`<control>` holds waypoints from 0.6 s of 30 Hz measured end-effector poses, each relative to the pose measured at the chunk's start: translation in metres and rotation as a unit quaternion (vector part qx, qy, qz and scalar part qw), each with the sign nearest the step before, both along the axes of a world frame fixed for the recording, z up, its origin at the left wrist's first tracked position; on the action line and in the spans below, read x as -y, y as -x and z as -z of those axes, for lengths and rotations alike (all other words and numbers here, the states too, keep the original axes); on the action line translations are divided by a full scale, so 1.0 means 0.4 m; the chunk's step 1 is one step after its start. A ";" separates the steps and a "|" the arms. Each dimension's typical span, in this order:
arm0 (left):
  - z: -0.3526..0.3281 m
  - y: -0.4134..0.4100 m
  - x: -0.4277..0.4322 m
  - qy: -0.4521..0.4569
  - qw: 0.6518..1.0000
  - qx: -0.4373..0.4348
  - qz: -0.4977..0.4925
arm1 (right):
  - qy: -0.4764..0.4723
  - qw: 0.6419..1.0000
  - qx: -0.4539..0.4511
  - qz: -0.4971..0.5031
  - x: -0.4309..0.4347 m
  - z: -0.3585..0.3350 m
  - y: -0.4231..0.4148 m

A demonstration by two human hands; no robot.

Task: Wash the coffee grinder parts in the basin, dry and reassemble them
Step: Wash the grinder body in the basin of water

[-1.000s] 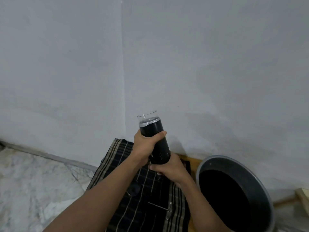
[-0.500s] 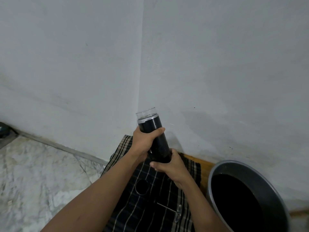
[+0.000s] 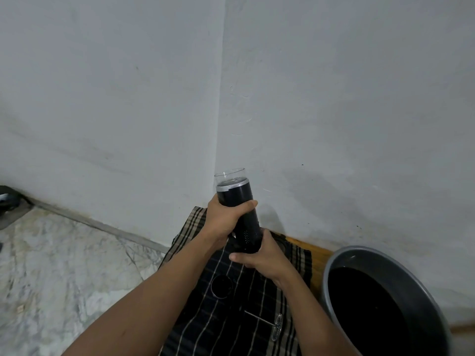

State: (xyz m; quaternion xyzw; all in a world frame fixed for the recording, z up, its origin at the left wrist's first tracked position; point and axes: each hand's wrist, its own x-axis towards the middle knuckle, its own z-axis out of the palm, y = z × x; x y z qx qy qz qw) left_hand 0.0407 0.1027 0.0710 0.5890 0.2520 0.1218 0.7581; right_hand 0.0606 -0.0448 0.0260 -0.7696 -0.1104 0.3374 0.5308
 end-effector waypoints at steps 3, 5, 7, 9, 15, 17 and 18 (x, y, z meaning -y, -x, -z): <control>0.002 0.004 0.004 -0.037 0.999 0.010 0.011 | -0.007 0.999 -0.036 -0.022 -0.003 0.003 0.002; 0.001 0.005 0.005 -0.060 0.998 0.013 0.022 | -0.012 0.999 -0.042 -0.024 0.001 0.002 0.005; 0.004 0.005 0.006 -0.067 0.997 0.014 0.020 | 0.000 1.000 -0.004 0.002 0.000 0.004 0.007; 0.006 0.004 0.008 -0.064 0.998 0.016 0.013 | -0.015 0.999 -0.022 0.025 0.000 0.007 0.007; 0.005 0.002 0.009 -0.078 0.997 0.020 0.010 | -0.025 0.999 -0.009 0.034 -0.001 0.003 0.013; 0.006 0.001 0.011 -0.074 0.997 0.021 0.005 | -0.046 0.997 -0.032 0.048 0.000 0.006 0.011; 0.006 0.000 0.010 -0.077 0.997 0.022 0.007 | -0.059 0.996 -0.054 0.047 0.000 0.009 0.009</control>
